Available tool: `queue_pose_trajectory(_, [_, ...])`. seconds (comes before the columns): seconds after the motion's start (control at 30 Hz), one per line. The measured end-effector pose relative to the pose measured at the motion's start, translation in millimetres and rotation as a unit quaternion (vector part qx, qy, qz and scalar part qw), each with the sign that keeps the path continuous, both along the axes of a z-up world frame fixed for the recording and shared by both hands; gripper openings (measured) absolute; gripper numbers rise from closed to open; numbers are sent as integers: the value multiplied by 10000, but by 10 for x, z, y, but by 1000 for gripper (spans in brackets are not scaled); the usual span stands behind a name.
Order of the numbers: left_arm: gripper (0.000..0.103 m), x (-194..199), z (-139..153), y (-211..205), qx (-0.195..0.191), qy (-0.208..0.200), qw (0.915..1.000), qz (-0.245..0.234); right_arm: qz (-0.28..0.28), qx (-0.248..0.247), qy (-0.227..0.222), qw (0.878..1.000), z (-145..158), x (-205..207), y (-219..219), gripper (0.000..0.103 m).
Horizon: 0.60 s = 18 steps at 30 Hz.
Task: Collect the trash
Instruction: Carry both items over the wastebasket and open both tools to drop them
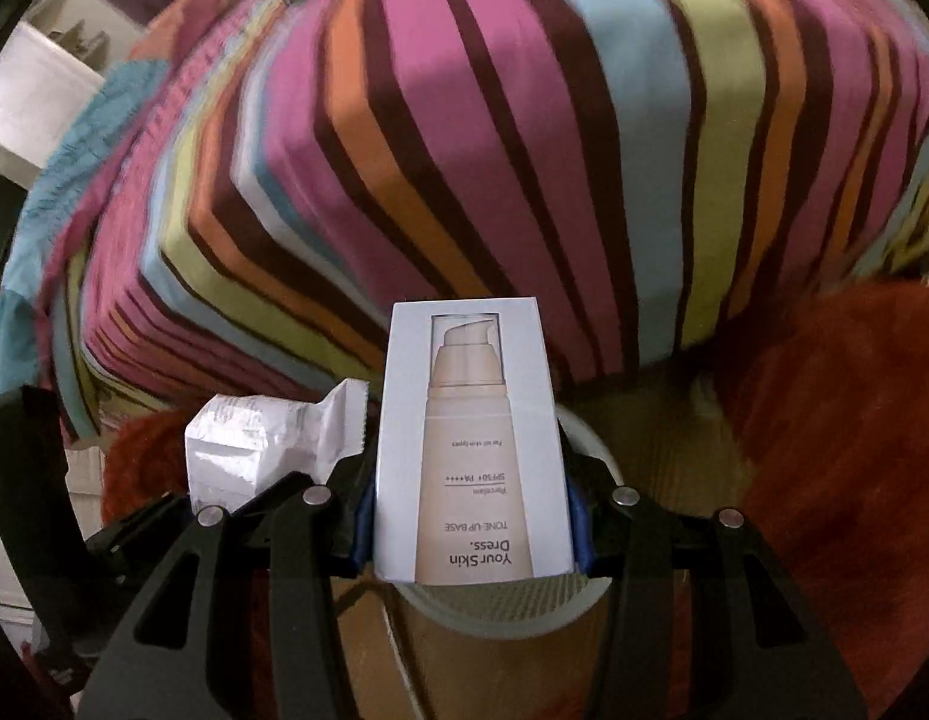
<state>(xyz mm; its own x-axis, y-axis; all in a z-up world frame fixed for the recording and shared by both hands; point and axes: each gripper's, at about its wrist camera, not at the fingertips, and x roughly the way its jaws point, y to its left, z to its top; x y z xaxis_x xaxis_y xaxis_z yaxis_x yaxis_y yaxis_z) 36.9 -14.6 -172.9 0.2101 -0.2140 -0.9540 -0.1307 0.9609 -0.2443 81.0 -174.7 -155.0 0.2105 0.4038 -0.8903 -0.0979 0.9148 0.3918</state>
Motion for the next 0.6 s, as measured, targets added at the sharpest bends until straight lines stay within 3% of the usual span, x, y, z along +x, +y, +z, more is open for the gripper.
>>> queue_pose_trajectory(0.37, [47,44,-533,-69,-195,1104,9937,21,-117,129,1456,9892,-576,46,79,45])
queue_pose_trajectory(0.6, [47,29,-824,-97,-170,1729,9848,30,-258,81,1940,9806,-812,54,118,45])
